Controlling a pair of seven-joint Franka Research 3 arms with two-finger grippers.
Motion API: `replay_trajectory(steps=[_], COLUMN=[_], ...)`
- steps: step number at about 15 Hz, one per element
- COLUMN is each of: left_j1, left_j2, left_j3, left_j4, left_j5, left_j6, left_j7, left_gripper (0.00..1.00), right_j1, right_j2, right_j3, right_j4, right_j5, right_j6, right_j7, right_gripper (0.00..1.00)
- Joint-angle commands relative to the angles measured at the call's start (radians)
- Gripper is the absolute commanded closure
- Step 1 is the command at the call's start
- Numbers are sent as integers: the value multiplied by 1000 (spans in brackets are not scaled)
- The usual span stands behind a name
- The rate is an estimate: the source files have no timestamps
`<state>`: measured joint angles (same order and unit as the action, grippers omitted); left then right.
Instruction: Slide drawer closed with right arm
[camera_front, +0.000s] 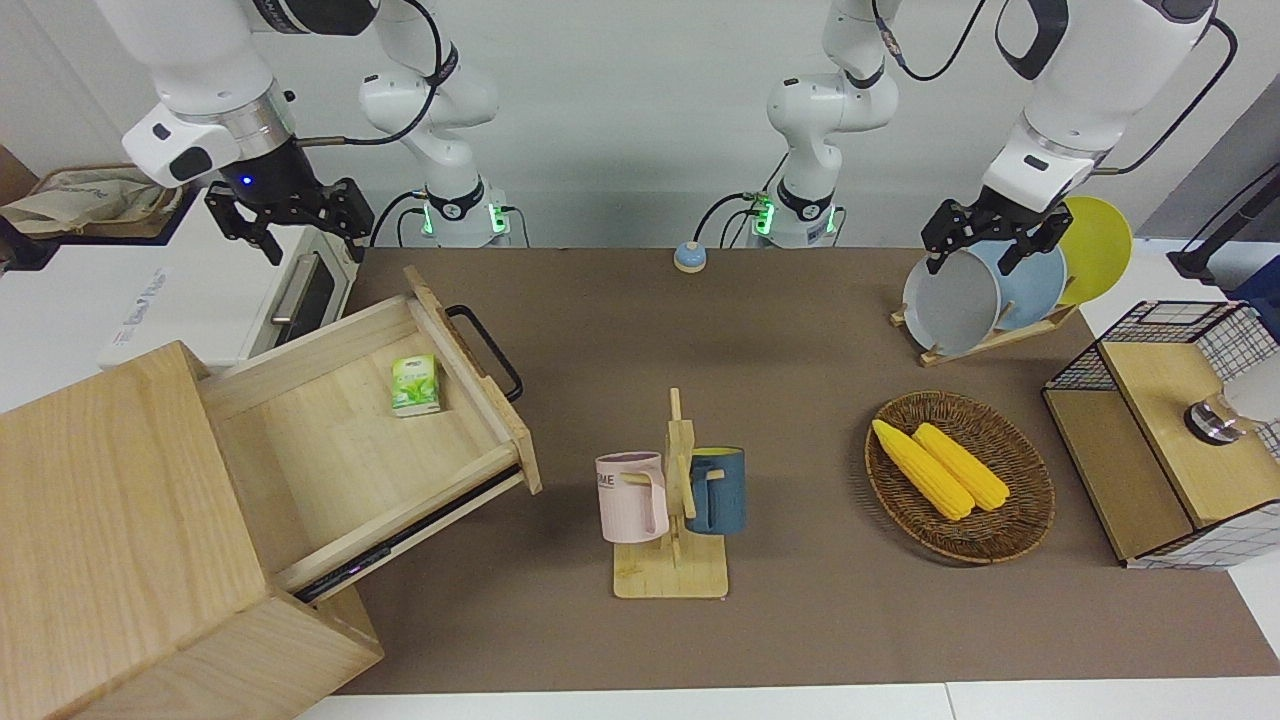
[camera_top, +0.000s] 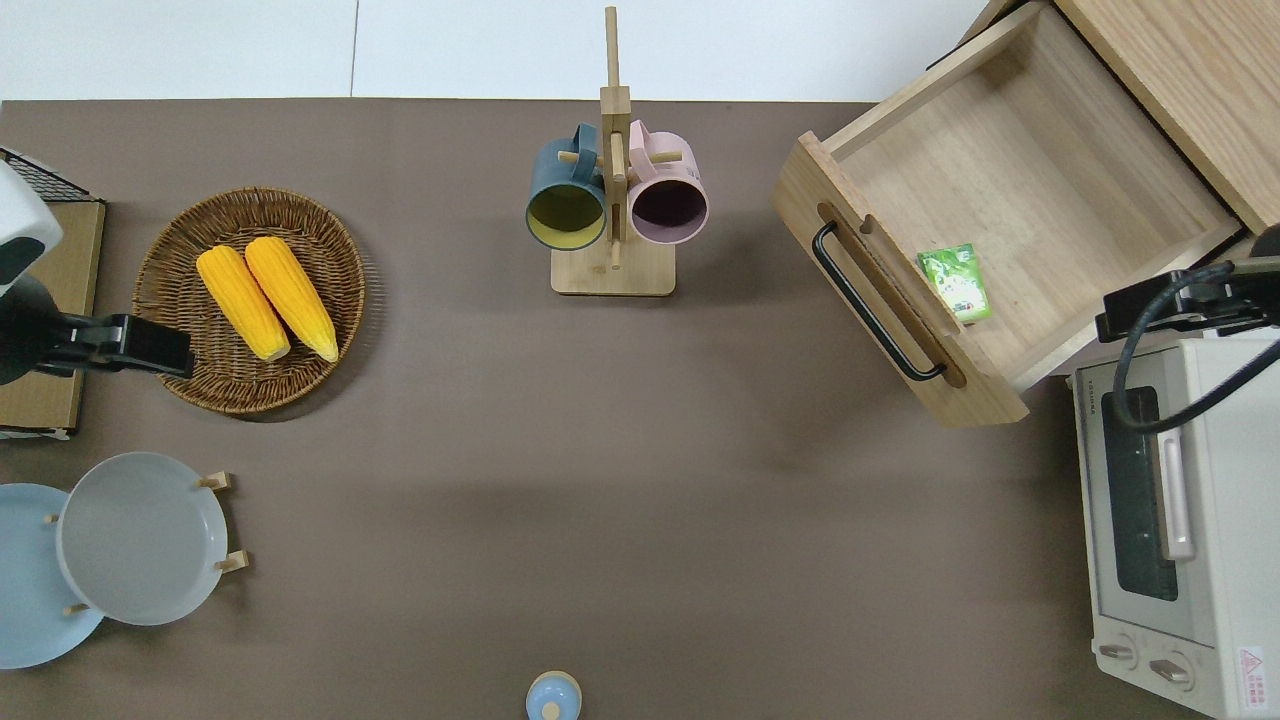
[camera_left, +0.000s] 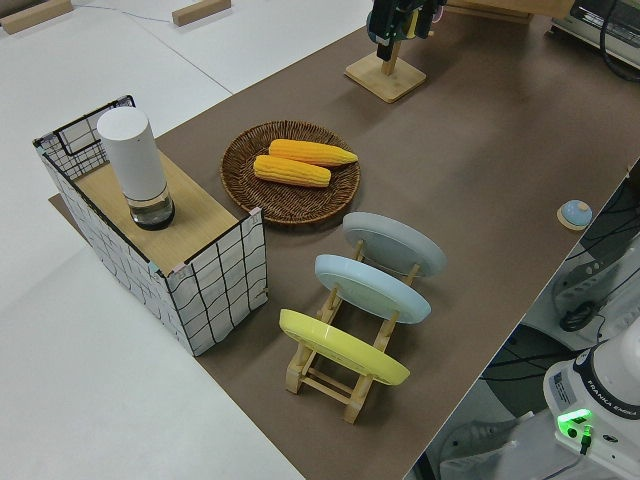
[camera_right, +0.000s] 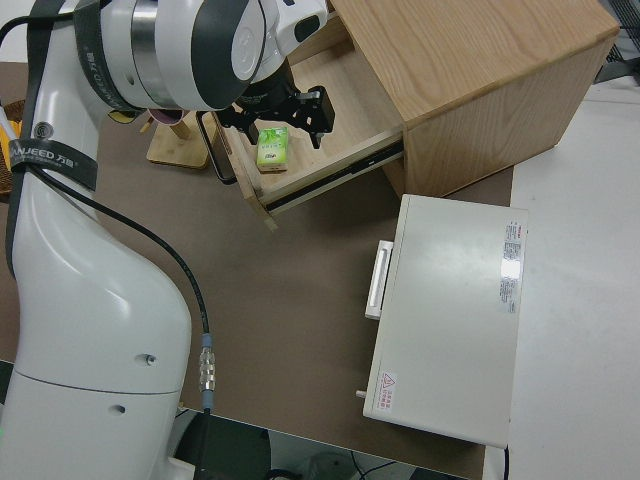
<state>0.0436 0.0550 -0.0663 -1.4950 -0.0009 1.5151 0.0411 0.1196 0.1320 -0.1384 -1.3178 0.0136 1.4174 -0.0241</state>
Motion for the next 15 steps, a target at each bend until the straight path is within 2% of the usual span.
replay_trajectory(steps=[1,13,14,15], left_j1=[-7,-7,-7,-7], left_j2=[-4,-4,-4,-4], left_j3=[0,0,0,0], left_j4=[10,9,9,10], left_j5=[18,18,18,18], left_j6=[-18,-18,-18,-18], left_j7=[-10,-10,-10,-10], left_gripper=[7,7,7,7], right_j1=[-14,-1,-4,-8], right_j2=[-5,-6,-6,-6], right_j3=[13,14,14,14], right_j4=[-5,-5,-5,-5], right_j5=[20,6,6,8], right_j6=[2,2,2,2], right_j7=[-11,-20,-22,-22], right_gripper=[15,19,27,121])
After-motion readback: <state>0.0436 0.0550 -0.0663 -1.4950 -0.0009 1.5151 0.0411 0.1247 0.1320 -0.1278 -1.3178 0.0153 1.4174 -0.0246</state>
